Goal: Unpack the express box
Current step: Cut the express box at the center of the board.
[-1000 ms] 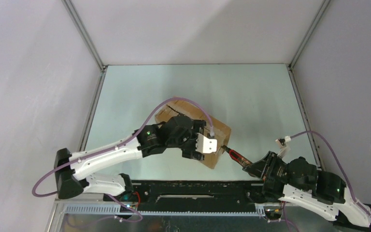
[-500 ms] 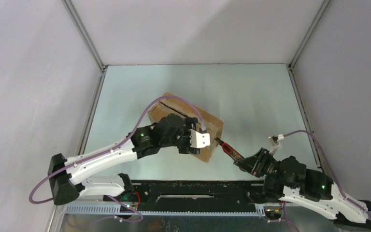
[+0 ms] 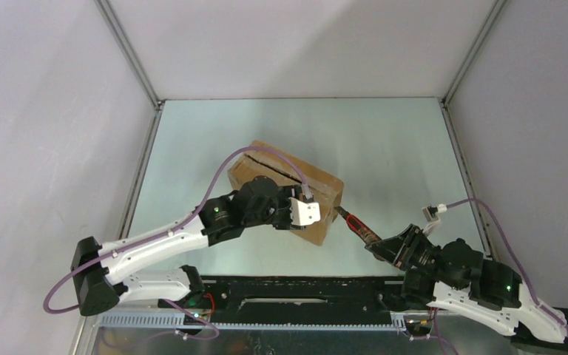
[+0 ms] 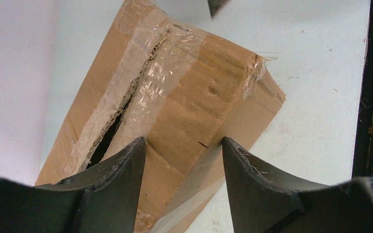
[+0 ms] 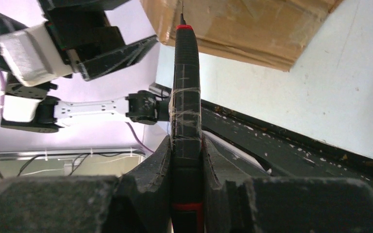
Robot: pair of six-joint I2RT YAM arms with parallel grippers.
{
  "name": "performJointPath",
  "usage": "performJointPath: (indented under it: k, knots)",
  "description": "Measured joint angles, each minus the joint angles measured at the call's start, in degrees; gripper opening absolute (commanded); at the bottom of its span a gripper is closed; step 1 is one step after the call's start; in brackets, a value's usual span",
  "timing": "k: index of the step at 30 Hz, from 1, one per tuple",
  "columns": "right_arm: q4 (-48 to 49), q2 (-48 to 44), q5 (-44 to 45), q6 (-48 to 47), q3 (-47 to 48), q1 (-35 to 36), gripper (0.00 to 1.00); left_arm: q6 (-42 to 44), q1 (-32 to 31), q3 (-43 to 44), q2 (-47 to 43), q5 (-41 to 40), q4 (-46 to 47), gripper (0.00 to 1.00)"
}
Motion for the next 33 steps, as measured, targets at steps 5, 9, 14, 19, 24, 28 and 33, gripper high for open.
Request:
performJointPath:
  k: [5,9,14,19,24,28,33]
  knots:
    - [-0.11,0.00,-1.01,2.27,-3.58,0.00,0.00,-1.70,0.46,-1.64,-0.85,0.07,2.40,0.61]
    - [0.13,0.00,-0.72,4.33,-5.99,0.00,0.00,-2.91,1.16,-2.38,-1.49,0.46,3.63,0.60]
    - [3.13,0.00,0.90,5.64,-6.43,0.00,0.00,-3.48,1.46,-3.63,-2.32,0.33,4.85,0.59]
    - [8.37,1.75,2.19,4.92,-6.45,-0.07,0.00,-4.07,2.82,-5.11,-3.50,0.11,6.19,0.59]
    - [15.67,17.66,-6.25,0.15,-2.01,-10.43,0.00,-4.37,6.14,-7.67,-6.60,-0.74,7.10,0.59]
    - [22.77,24.15,-26.32,-1.79,-2.32,-36.89,0.00,-4.76,9.99,-9.75,-9.31,-0.68,7.43,0.59]
    - [30.12,27.30,-48.24,-3.52,-3.58,-56.83,0.00,-4.90,11.85,-10.23,-9.86,0.68,7.72,0.59]
